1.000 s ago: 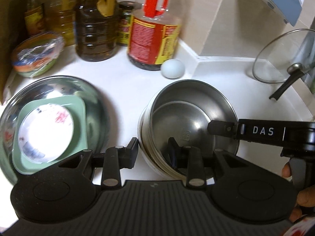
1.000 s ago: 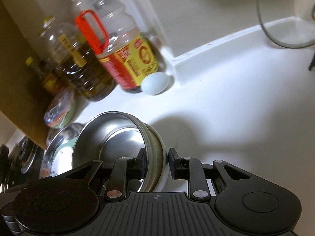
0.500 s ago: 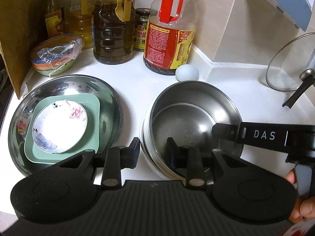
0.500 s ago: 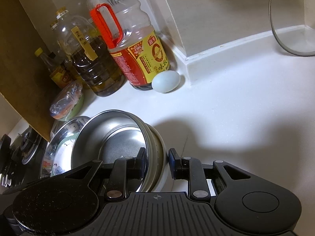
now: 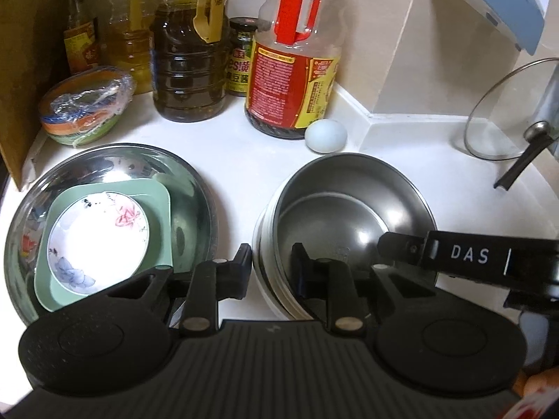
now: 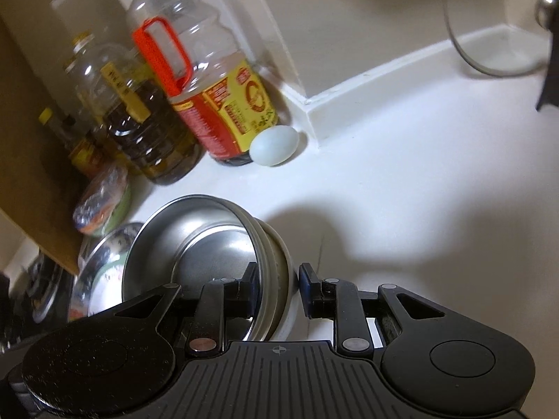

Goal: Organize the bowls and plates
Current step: 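Lift the nested stack with both grippers and carry it toward the steel tray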

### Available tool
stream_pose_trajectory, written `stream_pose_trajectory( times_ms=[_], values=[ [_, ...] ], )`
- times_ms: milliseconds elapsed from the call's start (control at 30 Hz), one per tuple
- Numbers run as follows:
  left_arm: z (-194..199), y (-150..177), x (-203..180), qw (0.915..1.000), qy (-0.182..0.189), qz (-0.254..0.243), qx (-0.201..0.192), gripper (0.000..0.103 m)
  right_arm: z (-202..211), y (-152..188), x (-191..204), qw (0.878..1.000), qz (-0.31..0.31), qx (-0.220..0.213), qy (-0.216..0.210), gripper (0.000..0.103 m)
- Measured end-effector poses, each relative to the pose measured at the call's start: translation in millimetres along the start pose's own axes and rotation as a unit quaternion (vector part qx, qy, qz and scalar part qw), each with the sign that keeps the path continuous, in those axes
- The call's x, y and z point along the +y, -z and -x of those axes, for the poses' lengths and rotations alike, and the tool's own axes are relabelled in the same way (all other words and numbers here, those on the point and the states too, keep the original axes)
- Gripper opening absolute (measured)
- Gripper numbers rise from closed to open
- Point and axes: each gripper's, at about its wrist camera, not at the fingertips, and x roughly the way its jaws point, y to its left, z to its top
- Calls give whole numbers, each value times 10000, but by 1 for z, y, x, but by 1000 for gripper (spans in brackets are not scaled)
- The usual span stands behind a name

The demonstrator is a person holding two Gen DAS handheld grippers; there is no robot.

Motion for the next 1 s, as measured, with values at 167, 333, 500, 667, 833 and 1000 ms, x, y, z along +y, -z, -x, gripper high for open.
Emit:
stream_pose_trajectory(
  times_ms=[167, 333, 500, 667, 833, 1000],
  values=[
    [-1, -1, 2, 9999, 142, -63, 9, 23, 0, 3, 1, 9998, -111, -124, 90, 24],
    [-2, -4, 5, 9997, 237, -58, 52, 23, -2, 1, 2, 9996, -237, -130, 111, 24],
    [-4, -5, 5, 9996, 266, -116, 68, 23, -1, 2, 2, 9994, -252, -160, 145, 24],
    [-4, -6, 7, 9995, 294, -103, 69, 23, -1, 1, 4, 9994, -248, -194, 168, 24],
    [0, -9, 9, 9996, 273, -67, 1, 23, 1, -3, 9, 9995, -188, -225, 142, 24],
    [10, -17, 15, 9996, 229, 23, -135, 23, 2, -9, 20, 9996, -93, -255, 60, 24]
  ],
)
